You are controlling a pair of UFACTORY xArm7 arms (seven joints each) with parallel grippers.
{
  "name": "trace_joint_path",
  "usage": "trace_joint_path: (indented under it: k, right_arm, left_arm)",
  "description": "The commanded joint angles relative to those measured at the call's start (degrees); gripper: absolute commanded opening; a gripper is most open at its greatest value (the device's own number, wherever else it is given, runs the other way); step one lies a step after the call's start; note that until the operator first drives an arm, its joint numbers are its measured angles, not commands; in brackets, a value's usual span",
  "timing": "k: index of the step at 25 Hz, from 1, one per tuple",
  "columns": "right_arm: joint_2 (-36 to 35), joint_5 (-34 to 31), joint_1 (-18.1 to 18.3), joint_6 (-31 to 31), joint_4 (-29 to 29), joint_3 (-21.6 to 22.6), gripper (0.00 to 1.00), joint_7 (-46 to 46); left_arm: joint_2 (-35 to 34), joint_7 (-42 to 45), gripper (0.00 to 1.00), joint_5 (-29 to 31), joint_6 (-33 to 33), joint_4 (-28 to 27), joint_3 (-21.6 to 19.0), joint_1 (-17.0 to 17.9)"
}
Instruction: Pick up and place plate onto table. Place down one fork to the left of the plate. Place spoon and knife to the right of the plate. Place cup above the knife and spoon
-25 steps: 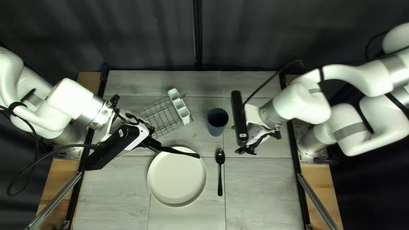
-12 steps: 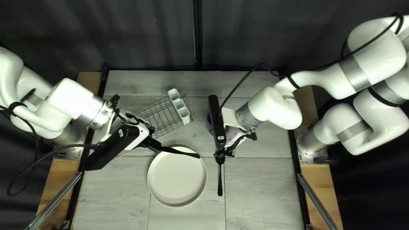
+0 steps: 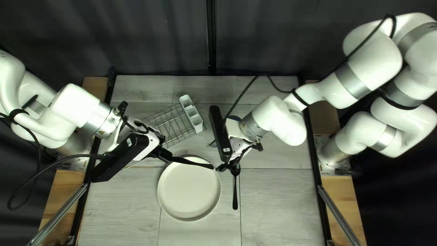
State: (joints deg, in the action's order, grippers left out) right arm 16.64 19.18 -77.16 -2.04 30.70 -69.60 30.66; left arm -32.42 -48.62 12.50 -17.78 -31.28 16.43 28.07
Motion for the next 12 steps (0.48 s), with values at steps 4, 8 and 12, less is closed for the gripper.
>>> trace_joint_path:
  k: [4,8,12]
  right_arm:
    - [1.9,0.0,-15.8,-2.8,3.2,-14.7,1.00,4.0]
    - [1.9,0.1,-18.1,-3.3,3.4,-16.1,1.00,4.0]
    - [0.8,0.5,-20.5,-3.1,4.2,-17.1,1.00,3.4]
  left_arm:
    - [0.0,0.0,0.00,0.0,0.0,0.0,0.0,0.0]
    - [0.0,0.0,0.00,0.0,0.0,0.0,0.0,0.0]
    - [0.0,0.0,0.00,0.0,0.0,0.0,0.0,0.0]
